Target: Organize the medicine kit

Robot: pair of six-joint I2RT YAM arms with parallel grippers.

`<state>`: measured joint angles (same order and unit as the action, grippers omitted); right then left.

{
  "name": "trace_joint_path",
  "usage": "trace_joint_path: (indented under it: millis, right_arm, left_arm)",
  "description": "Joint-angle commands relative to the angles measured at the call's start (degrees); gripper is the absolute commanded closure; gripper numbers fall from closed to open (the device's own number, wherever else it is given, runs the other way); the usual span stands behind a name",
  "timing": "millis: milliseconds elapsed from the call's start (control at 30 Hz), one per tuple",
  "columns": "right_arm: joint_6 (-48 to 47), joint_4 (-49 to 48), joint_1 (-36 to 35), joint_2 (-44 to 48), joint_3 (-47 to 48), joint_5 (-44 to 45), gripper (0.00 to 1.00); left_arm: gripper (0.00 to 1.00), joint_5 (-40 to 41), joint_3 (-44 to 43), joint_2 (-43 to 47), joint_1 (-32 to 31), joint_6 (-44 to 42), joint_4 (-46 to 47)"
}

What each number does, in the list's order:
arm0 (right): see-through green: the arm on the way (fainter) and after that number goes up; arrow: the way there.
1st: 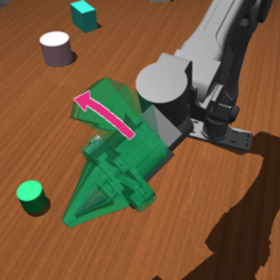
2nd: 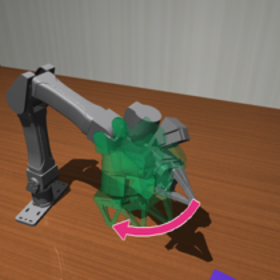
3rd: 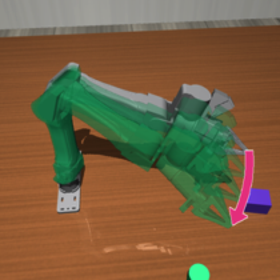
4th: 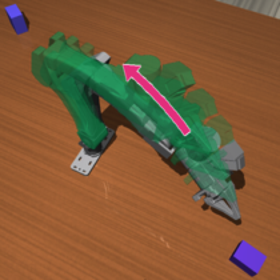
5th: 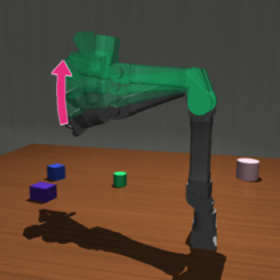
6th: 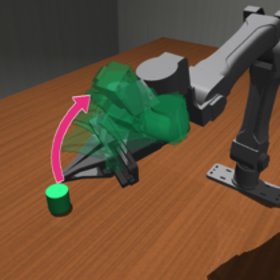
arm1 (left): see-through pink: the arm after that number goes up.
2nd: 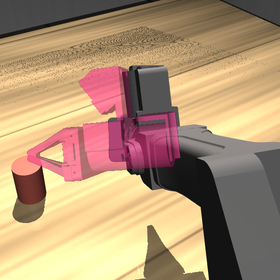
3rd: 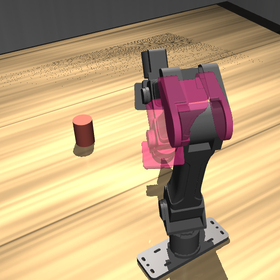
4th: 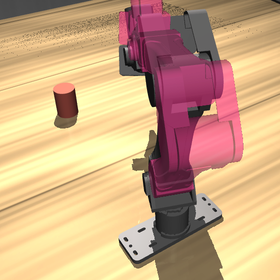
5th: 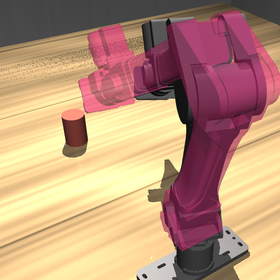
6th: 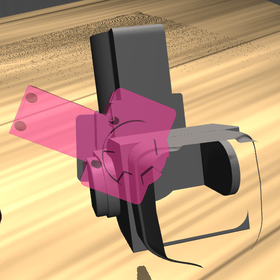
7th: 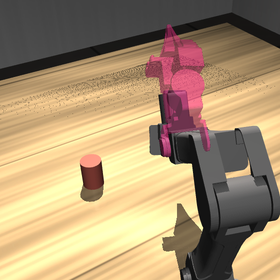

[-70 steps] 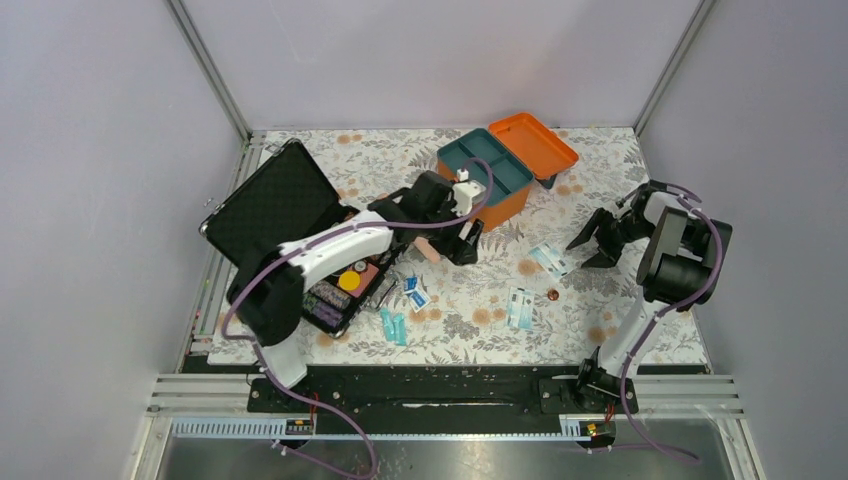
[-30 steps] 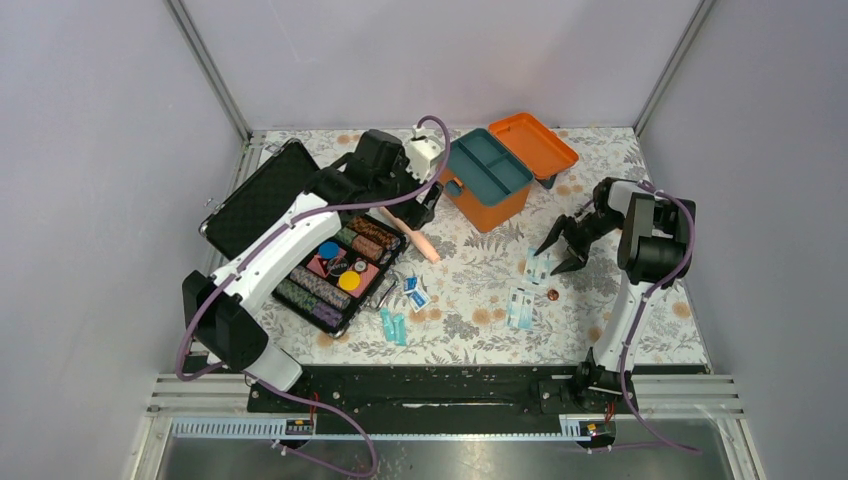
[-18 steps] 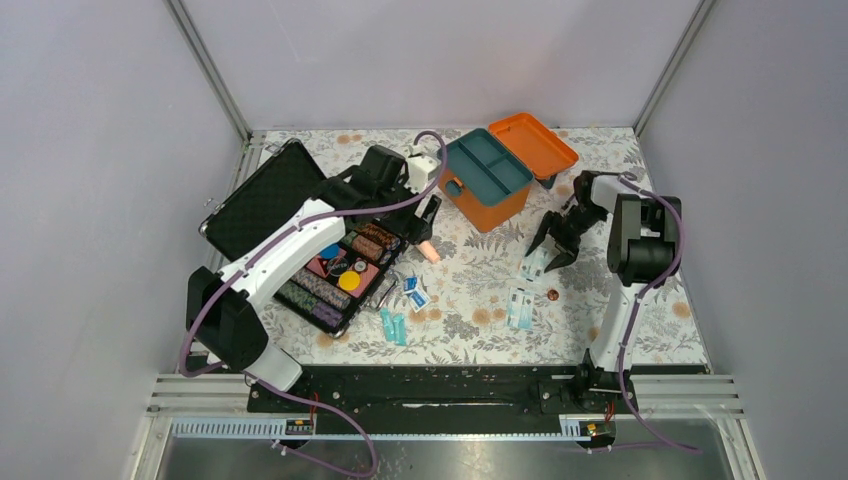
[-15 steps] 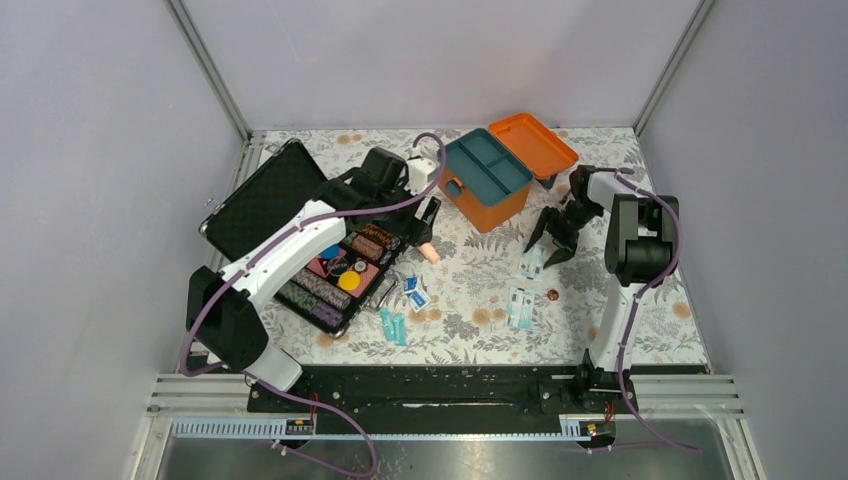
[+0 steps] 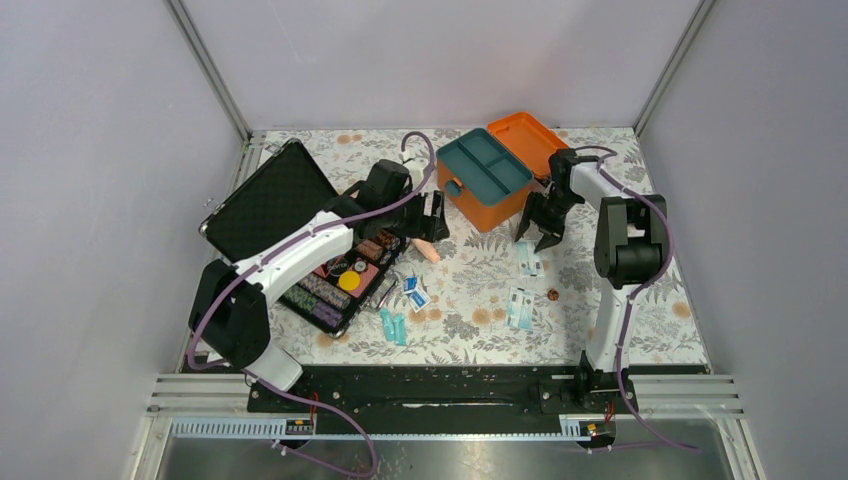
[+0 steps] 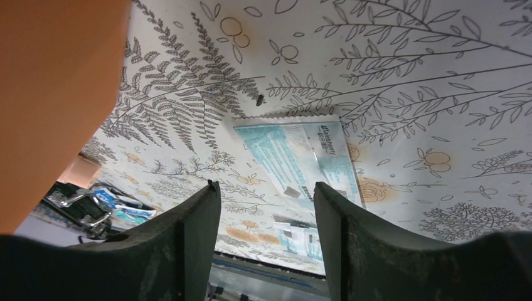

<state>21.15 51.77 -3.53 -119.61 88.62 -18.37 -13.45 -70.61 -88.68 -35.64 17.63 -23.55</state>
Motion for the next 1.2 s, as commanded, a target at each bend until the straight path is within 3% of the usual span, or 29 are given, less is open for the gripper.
trace_joint_path:
  millis: [0,133,267,433,700,833,1000,1167]
  right_arm:
    - [1.44,-6.65,-1.04,9.24,-5.40,3.05,0.36]
    - [6.71,-19.80,-2.09,18.52,-15.45,9.29,0.30]
    - [14.07,-22.09,-2.99,19.79,-18.62,12.33,0.28]
    - [16.45,-24.69,-2.85,19.49,-21.50,20.35,0.30]
    - [17.17,-28.27,-2.93,18.63,-25.13,18.55,0.31]
    - [18.63,-23.27,-2.90,15.39,-20.38,18.05,0.34]
    - [21.78,-16.53,-3.15,12.95,-16.16,24.03,0.42]
    - [13.79,-13.99,-2.90,11.64,-14.80,26.47,0.52]
  left_arm:
    - [0.22,1.72,1.39,1.05,-0.79,8.64,12.33]
    - [0.22,1.91,2.26,2.63,-0.26,6.83,11.60]
    - [0.22,0.42,4.04,5.63,1.16,6.18,9.47]
    - [0.22,-0.20,5.90,8.72,1.86,4.56,6.89]
    - [0.22,-0.52,6.63,10.03,2.24,2.50,5.97]
    - [0.22,-0.89,6.05,9.49,2.66,2.31,5.57]
    - [0.22,-1.51,4.26,8.72,3.58,2.38,5.19]
    - [0.22,-1.63,2.50,8.53,5.46,2.76,5.23]
